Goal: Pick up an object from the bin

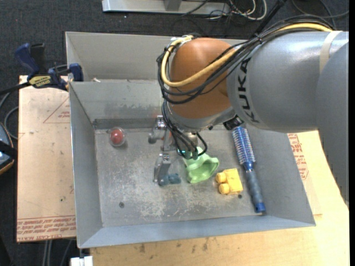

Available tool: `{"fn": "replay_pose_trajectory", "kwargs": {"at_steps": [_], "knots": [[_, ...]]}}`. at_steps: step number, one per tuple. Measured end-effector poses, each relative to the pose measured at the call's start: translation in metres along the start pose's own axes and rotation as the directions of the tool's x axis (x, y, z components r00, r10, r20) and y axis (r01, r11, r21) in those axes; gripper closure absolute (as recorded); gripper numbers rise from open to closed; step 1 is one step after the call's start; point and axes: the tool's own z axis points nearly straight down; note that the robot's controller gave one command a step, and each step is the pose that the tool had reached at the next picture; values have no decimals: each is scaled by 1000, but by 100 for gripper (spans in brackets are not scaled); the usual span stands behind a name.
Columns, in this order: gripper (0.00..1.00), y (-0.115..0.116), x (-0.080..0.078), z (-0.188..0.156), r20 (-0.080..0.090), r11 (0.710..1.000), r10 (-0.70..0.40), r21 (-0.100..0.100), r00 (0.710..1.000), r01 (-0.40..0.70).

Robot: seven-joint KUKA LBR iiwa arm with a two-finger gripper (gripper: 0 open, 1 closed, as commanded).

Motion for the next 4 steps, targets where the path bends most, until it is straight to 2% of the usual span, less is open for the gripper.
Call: {"fn": "replay_pose_trajectory", "kwargs": {"at_steps": [1,2,3,4], "knots": [[0,-79,9,127,12,999,45,-7,999,-45],[0,-82,5,99,11,1000,0,-1,1000,0],[0,-86,2,99,8,984,180,-2,984,-180],[0,-139,-10,124,14,1000,-14,-7,1000,15]]}}
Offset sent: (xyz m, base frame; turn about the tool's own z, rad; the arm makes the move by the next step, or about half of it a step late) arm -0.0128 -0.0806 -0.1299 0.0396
